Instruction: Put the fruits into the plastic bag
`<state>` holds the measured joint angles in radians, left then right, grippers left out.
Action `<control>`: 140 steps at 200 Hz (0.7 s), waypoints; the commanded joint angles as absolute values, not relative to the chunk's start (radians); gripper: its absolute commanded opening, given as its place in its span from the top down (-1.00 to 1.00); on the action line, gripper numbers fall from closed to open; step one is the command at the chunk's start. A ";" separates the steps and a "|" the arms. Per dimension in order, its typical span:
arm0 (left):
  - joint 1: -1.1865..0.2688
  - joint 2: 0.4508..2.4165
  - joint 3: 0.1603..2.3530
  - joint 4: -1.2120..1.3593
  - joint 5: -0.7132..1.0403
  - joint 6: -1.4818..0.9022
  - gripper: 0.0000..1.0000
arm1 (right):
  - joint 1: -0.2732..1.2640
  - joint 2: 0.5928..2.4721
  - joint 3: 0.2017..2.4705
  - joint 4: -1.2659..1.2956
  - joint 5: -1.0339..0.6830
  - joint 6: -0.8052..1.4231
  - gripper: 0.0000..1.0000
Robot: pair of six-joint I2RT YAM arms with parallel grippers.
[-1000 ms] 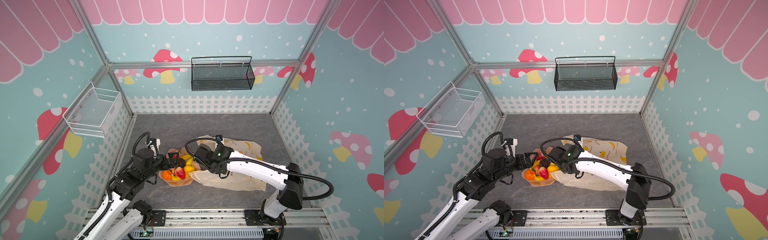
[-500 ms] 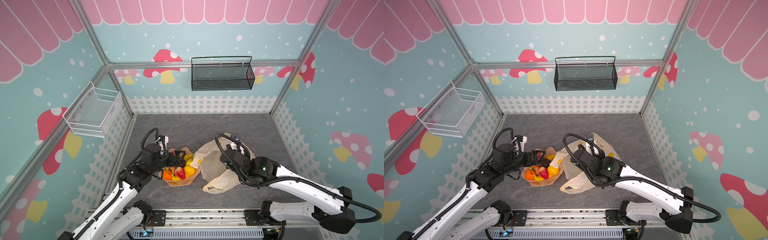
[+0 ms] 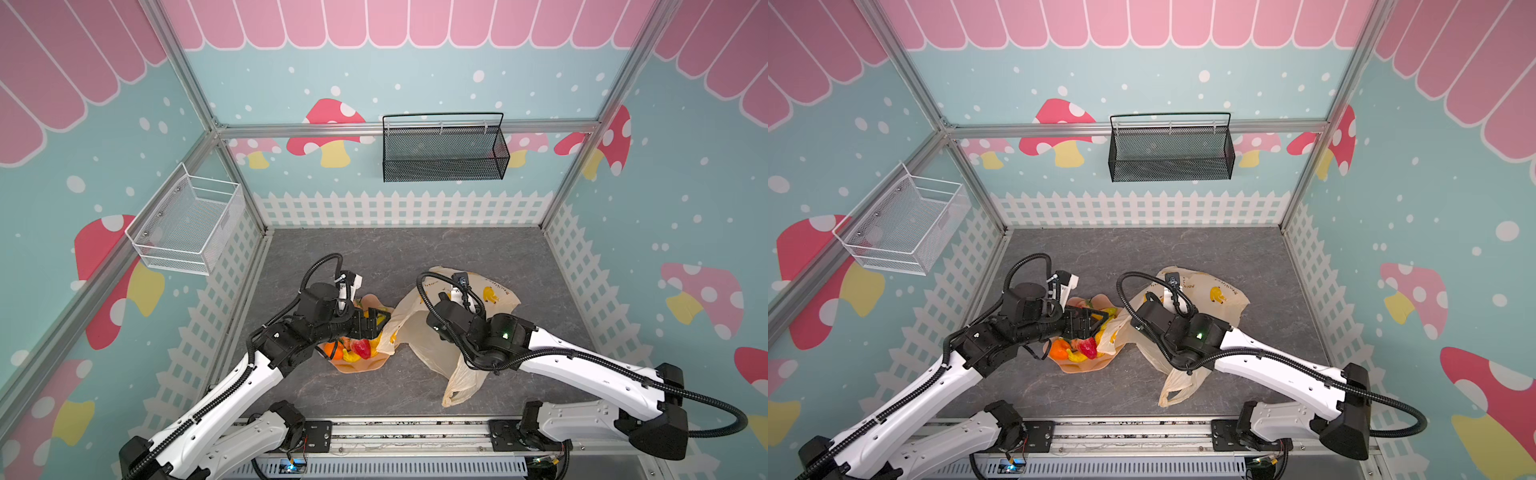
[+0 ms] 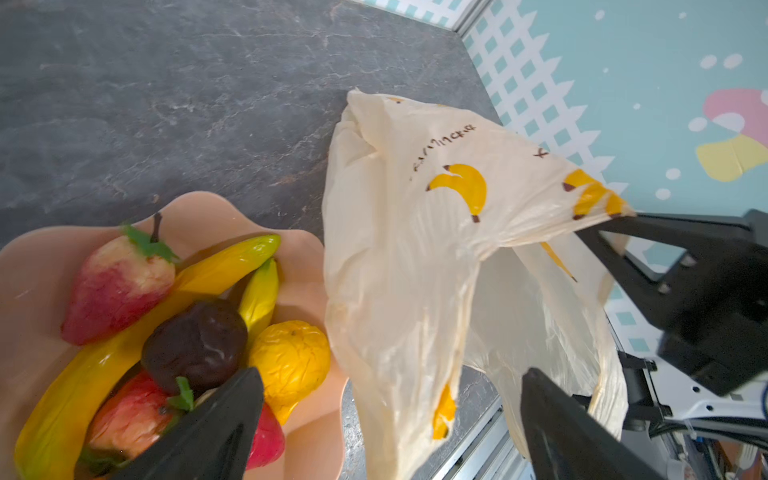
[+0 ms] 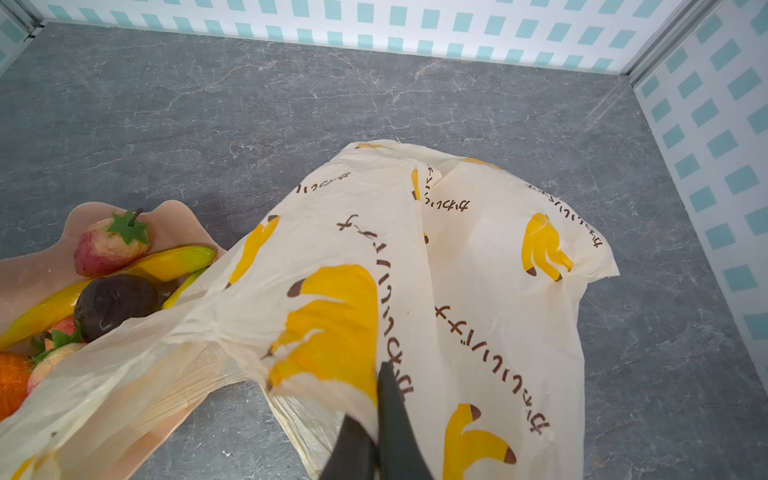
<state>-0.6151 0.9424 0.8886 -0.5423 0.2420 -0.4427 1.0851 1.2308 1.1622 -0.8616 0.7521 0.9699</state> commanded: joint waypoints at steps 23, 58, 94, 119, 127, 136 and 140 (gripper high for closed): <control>-0.679 0.993 0.988 -0.642 0.190 -0.321 -0.94 | 1.054 1.223 1.189 -0.974 0.743 1.277 1.00; -0.702 1.057 1.022 -0.645 0.101 -0.291 -0.93 | 1.037 1.206 1.190 -0.994 0.721 1.393 1.00; -0.701 1.134 1.093 -0.623 0.021 -0.266 -0.95 | 1.031 1.195 1.195 -0.963 0.716 1.470 1.00; -0.699 1.162 1.106 -0.585 -0.006 -0.298 -0.96 | 1.024 1.186 1.196 -0.933 0.712 1.460 1.00; -0.690 1.169 1.110 -0.581 -0.006 -0.316 -0.96 | 1.021 1.174 1.184 -0.922 0.704 1.469 1.00; -0.681 1.176 1.114 -0.576 0.001 -0.335 -0.97 | 1.017 1.156 1.164 -0.895 0.694 1.476 1.00; -0.675 1.179 1.116 -0.573 0.003 -0.343 -0.97 | 1.016 1.148 1.155 -0.884 0.688 1.484 1.00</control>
